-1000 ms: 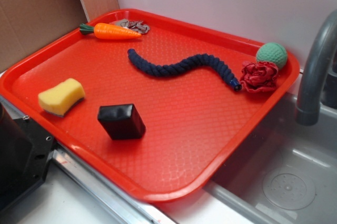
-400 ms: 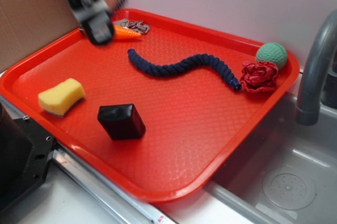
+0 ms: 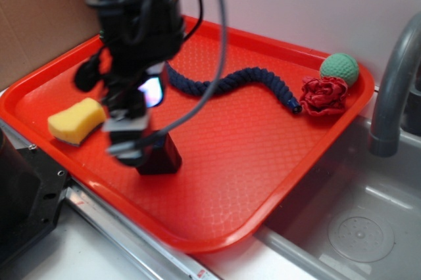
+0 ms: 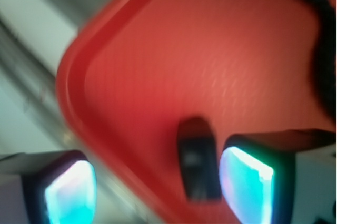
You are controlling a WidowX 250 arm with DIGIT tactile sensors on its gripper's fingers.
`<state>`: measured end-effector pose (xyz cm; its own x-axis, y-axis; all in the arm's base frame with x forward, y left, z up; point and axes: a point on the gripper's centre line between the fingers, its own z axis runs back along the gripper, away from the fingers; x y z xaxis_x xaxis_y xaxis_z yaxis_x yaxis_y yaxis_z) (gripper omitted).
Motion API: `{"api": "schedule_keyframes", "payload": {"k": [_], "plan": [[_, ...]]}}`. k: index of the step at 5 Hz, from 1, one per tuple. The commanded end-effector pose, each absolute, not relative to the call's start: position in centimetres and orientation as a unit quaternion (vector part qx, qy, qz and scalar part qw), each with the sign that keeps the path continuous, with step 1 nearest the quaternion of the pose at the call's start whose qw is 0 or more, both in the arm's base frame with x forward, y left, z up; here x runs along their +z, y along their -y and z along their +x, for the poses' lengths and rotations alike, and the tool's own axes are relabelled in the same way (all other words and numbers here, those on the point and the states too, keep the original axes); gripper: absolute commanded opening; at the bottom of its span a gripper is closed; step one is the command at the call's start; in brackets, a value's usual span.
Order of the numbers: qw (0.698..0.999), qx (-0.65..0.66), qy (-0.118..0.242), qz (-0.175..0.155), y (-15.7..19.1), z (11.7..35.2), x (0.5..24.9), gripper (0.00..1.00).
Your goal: Grab the black box.
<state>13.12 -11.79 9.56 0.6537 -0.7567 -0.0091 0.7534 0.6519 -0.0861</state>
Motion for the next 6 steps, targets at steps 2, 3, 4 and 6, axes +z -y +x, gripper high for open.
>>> {"api": "schedule_keyframes", "payload": {"k": [2,3,4,6], "plan": [[0.903,-0.428,-0.029,-0.024,11.4,11.1,10.0,1.00],[0.903,-0.428,-0.029,-0.024,11.4,11.1,10.0,1.00],[0.903,-0.428,-0.029,-0.024,11.4,11.1,10.0,1.00],[0.906,-0.419,-0.056,-0.010,10.2,12.0,6.4,1.00]]}}
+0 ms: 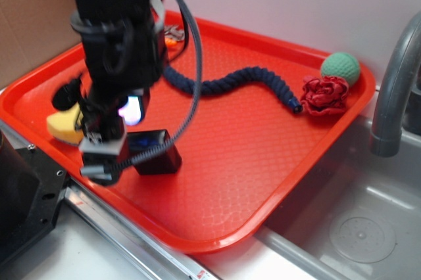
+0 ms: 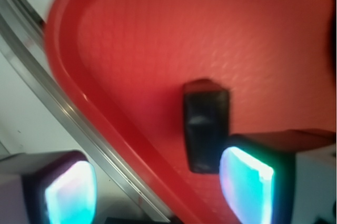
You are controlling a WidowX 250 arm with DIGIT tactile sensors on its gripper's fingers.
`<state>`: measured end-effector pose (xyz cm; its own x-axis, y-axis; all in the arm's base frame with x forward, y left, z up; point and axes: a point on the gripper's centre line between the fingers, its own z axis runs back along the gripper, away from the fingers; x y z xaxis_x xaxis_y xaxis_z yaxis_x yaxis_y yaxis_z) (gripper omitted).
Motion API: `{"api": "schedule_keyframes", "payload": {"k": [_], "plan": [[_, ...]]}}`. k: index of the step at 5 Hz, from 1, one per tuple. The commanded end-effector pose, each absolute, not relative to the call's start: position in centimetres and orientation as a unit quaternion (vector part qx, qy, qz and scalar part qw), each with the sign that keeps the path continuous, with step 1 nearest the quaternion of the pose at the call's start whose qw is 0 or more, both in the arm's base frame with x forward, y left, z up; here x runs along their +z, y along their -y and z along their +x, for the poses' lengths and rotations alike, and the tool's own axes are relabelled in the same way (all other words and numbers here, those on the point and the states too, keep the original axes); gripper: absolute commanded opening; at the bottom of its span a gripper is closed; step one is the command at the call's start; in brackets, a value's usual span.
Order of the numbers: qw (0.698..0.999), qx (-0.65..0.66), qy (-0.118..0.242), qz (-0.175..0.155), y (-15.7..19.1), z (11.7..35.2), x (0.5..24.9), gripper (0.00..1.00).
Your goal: Grab the black box.
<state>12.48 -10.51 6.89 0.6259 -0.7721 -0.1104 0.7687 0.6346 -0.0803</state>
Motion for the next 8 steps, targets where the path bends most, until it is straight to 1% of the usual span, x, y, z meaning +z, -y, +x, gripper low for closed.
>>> {"api": "schedule_keyframes", "payload": {"k": [1,2,3,4,5,6,7,8], "plan": [[0.905,-0.419,-0.067,0.024,9.3,12.8,5.2,1.00],[0.904,-0.424,-0.058,0.007,9.1,13.6,4.0,1.00],[0.905,-0.422,-0.061,0.002,9.2,13.9,3.4,0.00],[0.912,-0.407,-0.050,-0.015,9.0,13.8,3.9,0.00],[0.920,-0.389,-0.020,-0.040,9.0,14.5,6.3,0.00],[0.952,-0.300,-0.008,-0.053,7.3,15.4,11.3,0.00],[0.980,-0.186,0.055,-0.034,2.7,14.2,16.3,0.00],[0.990,-0.123,0.060,-0.009,-1.0,13.6,19.6,0.00]]}}
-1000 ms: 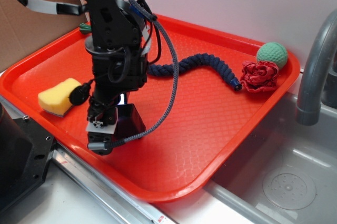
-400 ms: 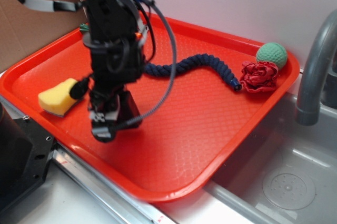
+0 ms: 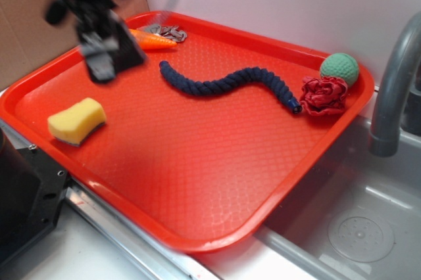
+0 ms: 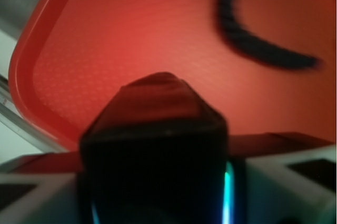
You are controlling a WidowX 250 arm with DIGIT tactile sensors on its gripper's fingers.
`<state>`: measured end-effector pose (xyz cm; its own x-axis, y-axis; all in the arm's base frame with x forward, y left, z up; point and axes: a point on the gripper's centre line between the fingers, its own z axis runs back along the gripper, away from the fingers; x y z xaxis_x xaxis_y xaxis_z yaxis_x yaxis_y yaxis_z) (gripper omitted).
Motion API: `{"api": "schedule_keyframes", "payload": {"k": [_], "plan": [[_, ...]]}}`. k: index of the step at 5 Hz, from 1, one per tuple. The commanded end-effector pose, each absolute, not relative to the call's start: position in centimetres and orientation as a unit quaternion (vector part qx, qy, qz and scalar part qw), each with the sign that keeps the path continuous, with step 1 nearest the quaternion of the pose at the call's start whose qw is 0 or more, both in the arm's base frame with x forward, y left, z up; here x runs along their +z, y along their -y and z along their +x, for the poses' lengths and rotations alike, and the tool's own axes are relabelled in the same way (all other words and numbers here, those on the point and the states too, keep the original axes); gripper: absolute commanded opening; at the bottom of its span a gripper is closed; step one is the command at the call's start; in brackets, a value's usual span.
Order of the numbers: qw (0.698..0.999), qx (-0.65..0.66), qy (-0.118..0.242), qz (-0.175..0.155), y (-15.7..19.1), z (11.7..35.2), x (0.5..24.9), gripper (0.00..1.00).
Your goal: Grab the black box.
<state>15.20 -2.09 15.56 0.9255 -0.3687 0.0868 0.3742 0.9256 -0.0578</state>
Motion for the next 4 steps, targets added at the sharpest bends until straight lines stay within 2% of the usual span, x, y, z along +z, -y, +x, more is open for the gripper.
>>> {"api": "schedule_keyframes", "payload": {"k": [1,2,4], "plan": [[0.993,-0.096,0.070,0.004,-3.4,13.8,20.5,0.00],[0.993,-0.099,0.066,0.016,-3.2,15.0,21.4,0.00],[0.992,-0.108,0.052,0.022,-1.8,15.9,20.5,0.00]]}}
